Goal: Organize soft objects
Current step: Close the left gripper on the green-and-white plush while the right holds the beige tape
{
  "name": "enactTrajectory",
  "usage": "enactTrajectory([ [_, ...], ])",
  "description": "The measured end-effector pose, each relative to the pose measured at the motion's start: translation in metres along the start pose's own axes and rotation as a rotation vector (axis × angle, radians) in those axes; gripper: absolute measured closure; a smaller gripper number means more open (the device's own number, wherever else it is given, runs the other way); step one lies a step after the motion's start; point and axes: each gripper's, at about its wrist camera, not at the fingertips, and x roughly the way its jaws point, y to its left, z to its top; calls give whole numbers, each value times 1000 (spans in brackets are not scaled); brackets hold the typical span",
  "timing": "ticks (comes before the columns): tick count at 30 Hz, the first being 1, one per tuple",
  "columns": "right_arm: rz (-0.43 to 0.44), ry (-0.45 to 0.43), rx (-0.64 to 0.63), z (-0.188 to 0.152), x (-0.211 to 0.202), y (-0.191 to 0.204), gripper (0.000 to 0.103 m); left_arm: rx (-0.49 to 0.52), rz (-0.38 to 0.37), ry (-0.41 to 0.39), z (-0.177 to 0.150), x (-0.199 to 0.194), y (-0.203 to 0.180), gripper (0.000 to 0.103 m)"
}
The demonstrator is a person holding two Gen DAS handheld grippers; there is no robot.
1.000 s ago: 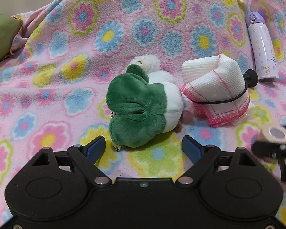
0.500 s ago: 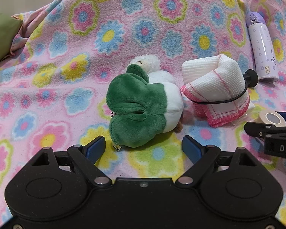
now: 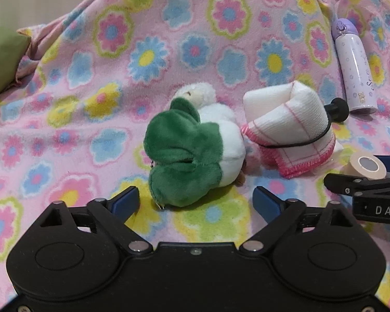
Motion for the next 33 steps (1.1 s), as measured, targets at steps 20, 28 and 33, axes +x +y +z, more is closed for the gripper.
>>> enactTrajectory([
  [20,13,-4,21,0,-1,-2,29,-67,4,21,25,25,-6,36],
  [28,16,-6,26,0,-2,-2,29,-96,-10,41,25,-19,-1,36],
  [33,17,-6,27,0,-2,-3,29,-100,-12,54,21,-56,-2,36],
])
